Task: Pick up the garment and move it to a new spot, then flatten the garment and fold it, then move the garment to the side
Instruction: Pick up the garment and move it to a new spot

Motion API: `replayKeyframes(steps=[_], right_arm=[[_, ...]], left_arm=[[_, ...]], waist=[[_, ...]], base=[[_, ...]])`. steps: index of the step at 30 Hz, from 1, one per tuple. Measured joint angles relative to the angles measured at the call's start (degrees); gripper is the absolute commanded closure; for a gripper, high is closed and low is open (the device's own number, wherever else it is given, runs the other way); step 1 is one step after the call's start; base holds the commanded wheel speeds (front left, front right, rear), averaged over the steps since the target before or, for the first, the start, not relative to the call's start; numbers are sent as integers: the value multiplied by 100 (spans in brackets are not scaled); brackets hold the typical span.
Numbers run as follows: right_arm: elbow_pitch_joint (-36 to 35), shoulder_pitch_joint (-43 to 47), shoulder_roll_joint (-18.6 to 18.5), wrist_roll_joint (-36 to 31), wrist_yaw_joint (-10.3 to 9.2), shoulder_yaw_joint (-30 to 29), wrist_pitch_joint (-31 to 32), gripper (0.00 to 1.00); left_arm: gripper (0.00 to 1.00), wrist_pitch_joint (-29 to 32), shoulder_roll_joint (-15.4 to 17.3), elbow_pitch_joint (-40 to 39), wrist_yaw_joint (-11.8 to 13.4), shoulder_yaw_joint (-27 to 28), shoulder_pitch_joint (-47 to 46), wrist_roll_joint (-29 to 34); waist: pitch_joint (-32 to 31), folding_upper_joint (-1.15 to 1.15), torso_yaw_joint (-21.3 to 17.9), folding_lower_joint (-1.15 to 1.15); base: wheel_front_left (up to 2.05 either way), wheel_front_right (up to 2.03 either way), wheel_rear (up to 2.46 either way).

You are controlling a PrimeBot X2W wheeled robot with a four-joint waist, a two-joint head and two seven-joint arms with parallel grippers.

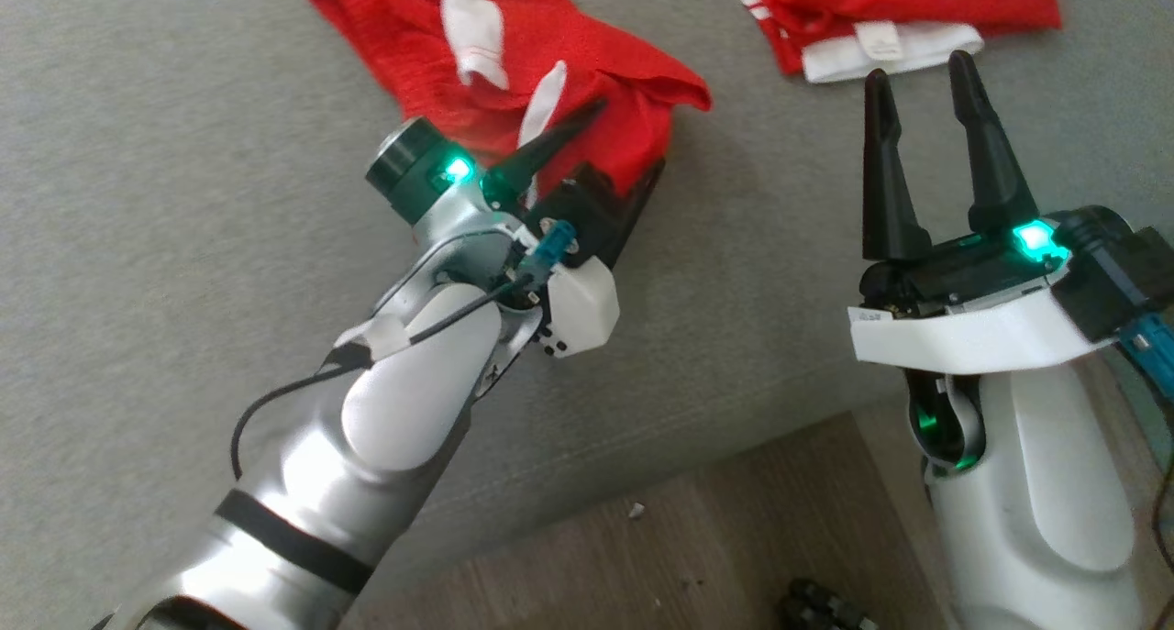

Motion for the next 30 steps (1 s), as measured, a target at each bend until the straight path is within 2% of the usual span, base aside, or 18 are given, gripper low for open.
replayKeyframes(steps=[9,17,22,30], right_arm=[[60,48,9,-389,1,-181,-1,0],[140,239,9,-735,1,-422,10,0],[177,441,-10,-793,1,-474,90,0],[223,642,-30,-808,1,-516,146,0]], left_arm=[[0,-588,21,-469,324,465,349,-680],[0,-905,282,-1085,754,1361,1234,-1474],[0,-1049,354,-1328,1000,1924,1906,-1913],[0,-1080,247,-1761,1039,2438,2859,-2102]], waist=[[-279,0,748,0],[-578,0,1471,0],[-794,0,1786,0],[-1046,0,2055,-1]], base=[[0,0,0],[0,0,0],[0,0,0],[0,0,0]])
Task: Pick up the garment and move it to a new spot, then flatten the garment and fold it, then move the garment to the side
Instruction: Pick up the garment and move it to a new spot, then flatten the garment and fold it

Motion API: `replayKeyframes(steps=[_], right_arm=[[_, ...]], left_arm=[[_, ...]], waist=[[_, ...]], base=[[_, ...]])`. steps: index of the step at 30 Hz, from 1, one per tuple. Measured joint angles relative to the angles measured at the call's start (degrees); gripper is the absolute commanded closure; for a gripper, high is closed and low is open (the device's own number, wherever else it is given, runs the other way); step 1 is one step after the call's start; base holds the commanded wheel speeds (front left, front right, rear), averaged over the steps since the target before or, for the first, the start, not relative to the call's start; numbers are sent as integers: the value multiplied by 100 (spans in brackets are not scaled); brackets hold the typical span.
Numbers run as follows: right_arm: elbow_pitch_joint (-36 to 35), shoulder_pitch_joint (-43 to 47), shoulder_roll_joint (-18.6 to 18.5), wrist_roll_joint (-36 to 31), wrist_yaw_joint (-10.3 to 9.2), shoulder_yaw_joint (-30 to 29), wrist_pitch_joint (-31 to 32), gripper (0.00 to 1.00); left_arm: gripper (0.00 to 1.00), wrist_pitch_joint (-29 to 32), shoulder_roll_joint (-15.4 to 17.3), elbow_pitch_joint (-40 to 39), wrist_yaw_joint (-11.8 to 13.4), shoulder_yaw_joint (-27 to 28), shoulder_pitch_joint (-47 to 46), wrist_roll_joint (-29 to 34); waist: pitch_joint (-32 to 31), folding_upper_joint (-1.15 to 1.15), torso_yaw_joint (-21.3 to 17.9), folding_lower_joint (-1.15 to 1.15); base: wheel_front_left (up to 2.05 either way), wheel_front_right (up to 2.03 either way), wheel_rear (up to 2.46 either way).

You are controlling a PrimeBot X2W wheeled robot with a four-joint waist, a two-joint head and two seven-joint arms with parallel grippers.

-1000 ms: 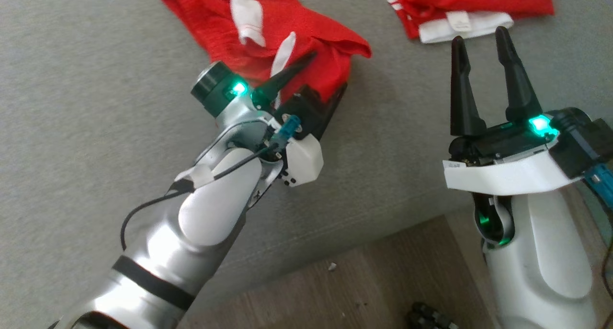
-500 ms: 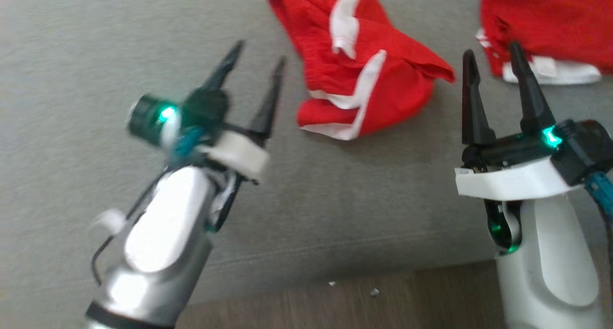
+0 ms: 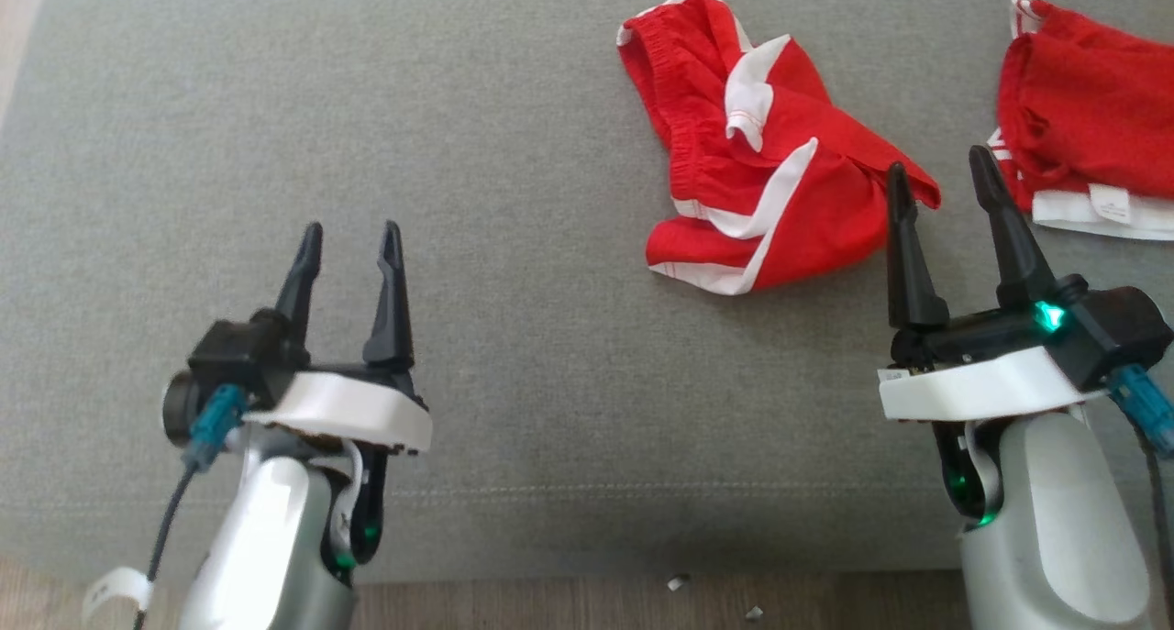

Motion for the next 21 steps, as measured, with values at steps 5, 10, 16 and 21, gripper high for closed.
replayKeyframes(steps=[5,10,16,21], right_arm=[[-11,-3,-23,0,-1,11,49,0],[-47,-15,-46,-1,0,79,100,0],[-34,-20,-44,1,0,163,99,0],[-16,-30,-36,3,0,180,90,0]], left_arm=[[0,0,-141,-83,-135,19,74,26],[0,0,-213,-46,-279,4,61,75],[0,0,-242,200,-463,-49,-75,75],[0,0,-260,619,-717,-341,-427,97]], waist=[[41,0,72,0],[108,0,30,0],[177,0,-169,0],[266,0,-460,0]], base=[[0,0,0],[0,0,0],[0,0,0],[0,0,0]])
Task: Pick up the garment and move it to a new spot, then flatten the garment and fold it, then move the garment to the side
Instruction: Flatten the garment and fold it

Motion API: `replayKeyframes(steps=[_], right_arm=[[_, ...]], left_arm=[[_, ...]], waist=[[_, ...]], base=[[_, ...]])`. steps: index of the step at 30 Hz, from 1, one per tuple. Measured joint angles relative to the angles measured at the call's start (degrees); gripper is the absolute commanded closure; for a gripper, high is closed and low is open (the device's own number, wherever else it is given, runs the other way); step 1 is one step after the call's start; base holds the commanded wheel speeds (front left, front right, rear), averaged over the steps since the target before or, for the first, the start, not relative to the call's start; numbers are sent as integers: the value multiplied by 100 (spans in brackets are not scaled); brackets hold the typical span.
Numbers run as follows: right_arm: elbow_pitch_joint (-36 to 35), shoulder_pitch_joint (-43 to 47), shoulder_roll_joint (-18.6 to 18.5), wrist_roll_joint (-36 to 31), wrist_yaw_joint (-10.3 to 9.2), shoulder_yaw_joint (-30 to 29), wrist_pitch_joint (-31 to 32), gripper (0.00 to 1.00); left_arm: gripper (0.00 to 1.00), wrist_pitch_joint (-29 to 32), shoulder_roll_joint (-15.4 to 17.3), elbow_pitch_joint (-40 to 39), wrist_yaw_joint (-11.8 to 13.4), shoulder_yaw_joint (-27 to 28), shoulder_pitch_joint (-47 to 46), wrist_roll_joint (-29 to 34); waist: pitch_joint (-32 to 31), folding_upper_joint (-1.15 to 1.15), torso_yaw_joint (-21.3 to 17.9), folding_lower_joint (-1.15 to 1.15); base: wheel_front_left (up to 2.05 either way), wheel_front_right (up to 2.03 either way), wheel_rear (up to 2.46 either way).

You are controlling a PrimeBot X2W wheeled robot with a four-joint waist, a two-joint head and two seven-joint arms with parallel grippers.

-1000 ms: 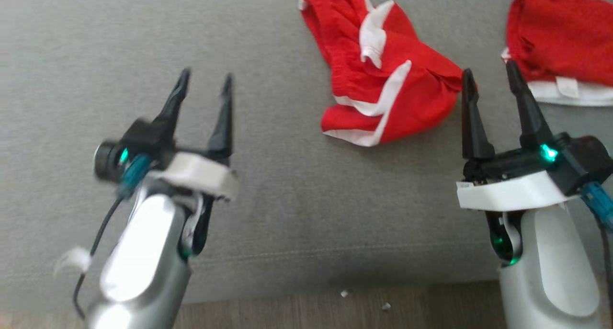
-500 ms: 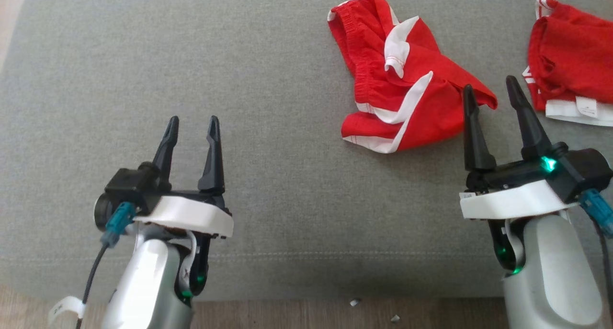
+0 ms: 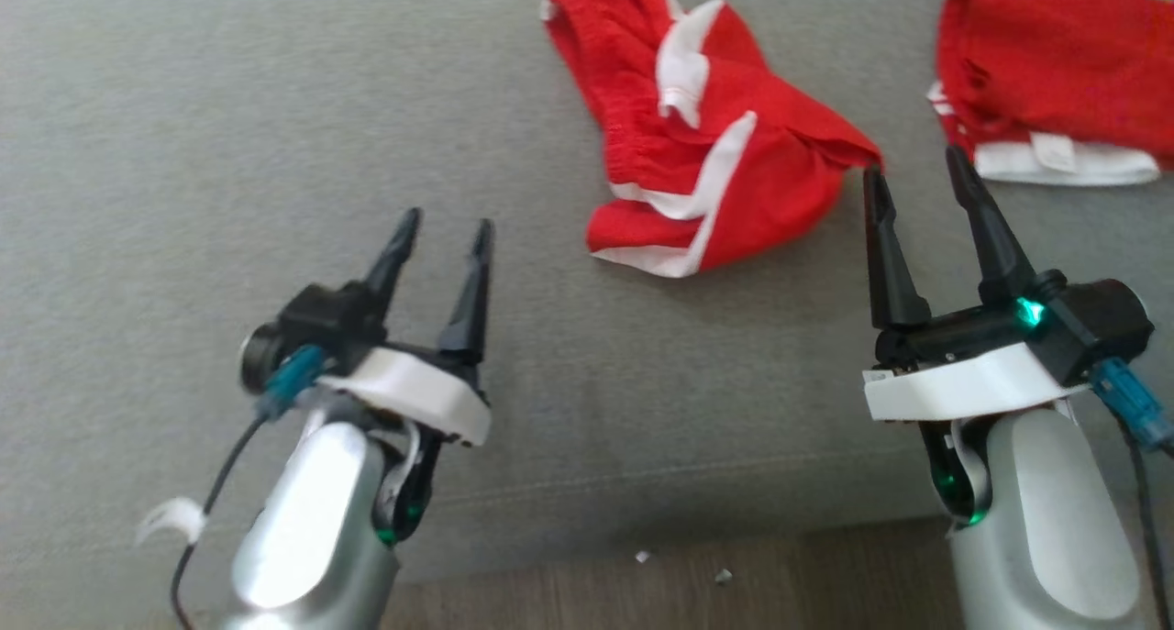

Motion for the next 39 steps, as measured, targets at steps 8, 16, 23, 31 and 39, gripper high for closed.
replayKeyframes(steps=[8,16,23,31,39], right_arm=[[119,-110,37,60,0,4,-80,0],[253,-230,70,127,-1,21,-187,0],[264,-247,80,243,0,26,-204,0],[300,-248,86,378,0,64,-211,0],[359,-250,88,573,0,300,-213,0]], left_arm=[[0,153,-20,811,-411,-505,-761,-234],[0,472,-38,1496,-622,-860,-1526,-834],[45,470,-36,1896,-542,-891,-1829,-829],[100,154,-36,1838,-538,-1192,-2243,-461],[100,57,-37,1358,-466,-1730,-3322,-394]], waist=[[186,0,-539,0],[407,0,-1068,0],[494,0,-1212,0],[422,0,-1230,0],[143,0,-1418,0]], base=[[0,0,0],[0,0,0],[0,0,0],[0,0,0],[0,0,0]])
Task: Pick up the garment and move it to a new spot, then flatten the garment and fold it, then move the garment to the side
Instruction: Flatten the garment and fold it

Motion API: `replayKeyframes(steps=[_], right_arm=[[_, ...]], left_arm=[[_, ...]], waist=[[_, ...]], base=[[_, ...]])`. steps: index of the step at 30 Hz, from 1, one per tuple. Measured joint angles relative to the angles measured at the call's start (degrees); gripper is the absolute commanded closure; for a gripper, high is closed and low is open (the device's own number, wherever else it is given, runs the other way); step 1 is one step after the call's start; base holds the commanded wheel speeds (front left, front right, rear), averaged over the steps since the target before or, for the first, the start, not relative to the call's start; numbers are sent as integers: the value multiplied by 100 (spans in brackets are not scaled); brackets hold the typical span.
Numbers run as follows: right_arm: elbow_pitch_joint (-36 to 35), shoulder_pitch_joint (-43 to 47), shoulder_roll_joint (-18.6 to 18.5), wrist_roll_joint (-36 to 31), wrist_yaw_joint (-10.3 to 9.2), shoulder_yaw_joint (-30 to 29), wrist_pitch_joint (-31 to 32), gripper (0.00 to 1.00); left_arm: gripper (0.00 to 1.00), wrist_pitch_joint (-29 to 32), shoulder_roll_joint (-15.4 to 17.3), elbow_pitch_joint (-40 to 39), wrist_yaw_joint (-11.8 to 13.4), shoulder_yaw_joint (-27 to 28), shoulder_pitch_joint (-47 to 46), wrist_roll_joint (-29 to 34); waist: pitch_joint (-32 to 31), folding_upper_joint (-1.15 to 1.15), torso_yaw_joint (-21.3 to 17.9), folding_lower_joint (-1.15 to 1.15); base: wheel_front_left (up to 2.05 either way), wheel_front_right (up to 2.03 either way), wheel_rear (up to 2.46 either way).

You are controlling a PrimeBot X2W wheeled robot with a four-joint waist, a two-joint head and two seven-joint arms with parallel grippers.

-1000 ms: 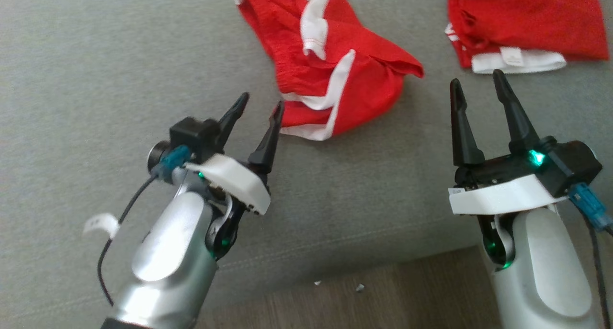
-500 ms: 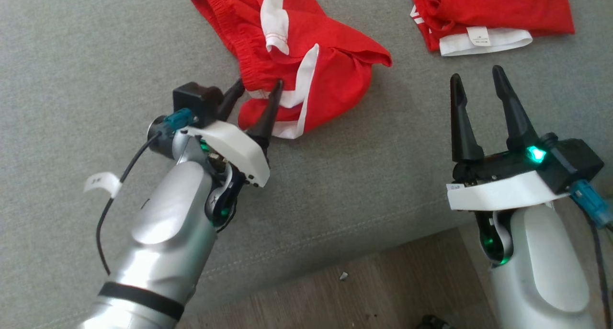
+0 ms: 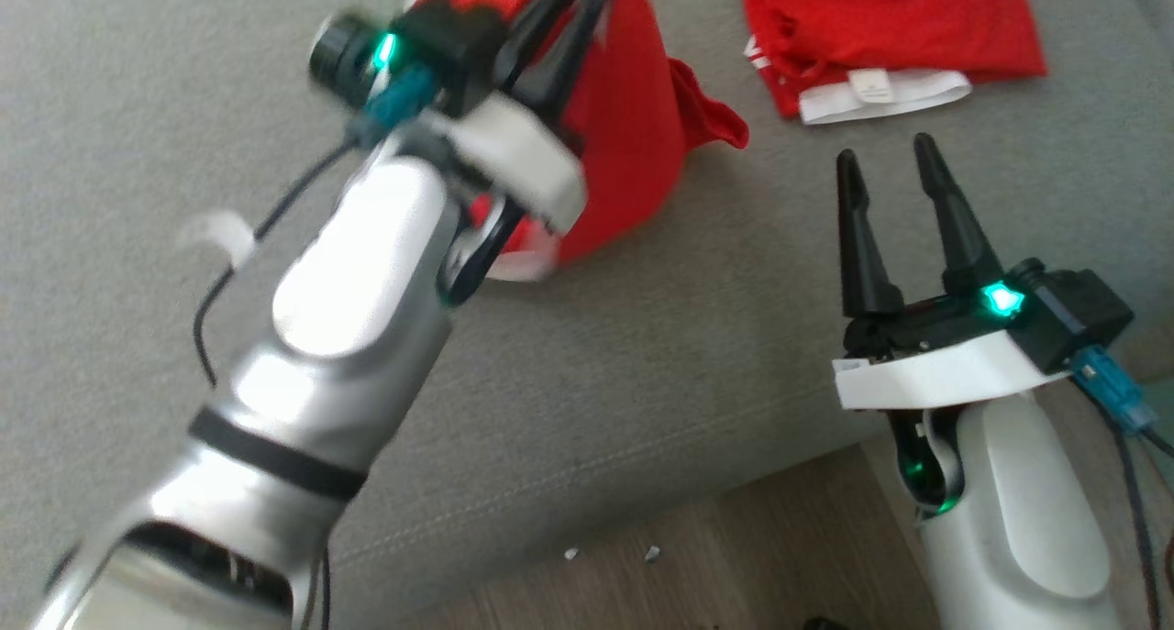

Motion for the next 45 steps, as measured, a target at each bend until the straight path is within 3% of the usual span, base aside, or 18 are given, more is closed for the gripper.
replayKeyframes(steps=[5,13,20,25,29,36,37,38,39,45], right_arm=[[8,1,0,78,0,68,-23,0],[-13,2,0,83,-1,12,-23,0],[-93,-4,0,71,-1,-92,-23,0],[-100,-43,0,-20,-1,-140,-23,0],[-85,-97,0,-78,0,-176,-24,0],[-18,-114,0,-167,0,-157,-23,0],[-5,-126,0,-175,0,-153,-24,0],[5,-138,0,-179,0,-149,-24,0],[20,-152,0,-180,-1,-147,-24,0],[134,-190,0,-252,0,-181,-23,0]], left_arm=[[100,-51,-27,-502,303,-367,-800,-415],[100,-100,-10,-377,686,-145,-1311,-485],[100,-99,979,215,678,104,-672,-125],[100,-99,1411,380,637,213,-18,46],[100,-98,1551,749,523,188,498,68],[100,-98,1393,1225,472,241,870,-78],[46,-98,1333,1225,474,282,870,-113],[7,-98,1274,1223,472,331,873,-144],[0,-98,1218,1223,472,392,886,-181],[0,-98,1054,1007,474,749,1175,-301]], waist=[[-163,0,-191,0],[-167,0,-114,0],[10,0,172,0],[142,0,421,0],[205,0,626,0],[248,0,895,0],[248,0,918,0],[245,0,936,0],[238,0,950,0],[157,0,1027,0]], base=[[0,0,0],[0,0,0],[0,0,0],[0,0,0],[0,0,0],[0,0,0],[0,0,0],[0,0,0],[0,0,0],[0,0,0]])
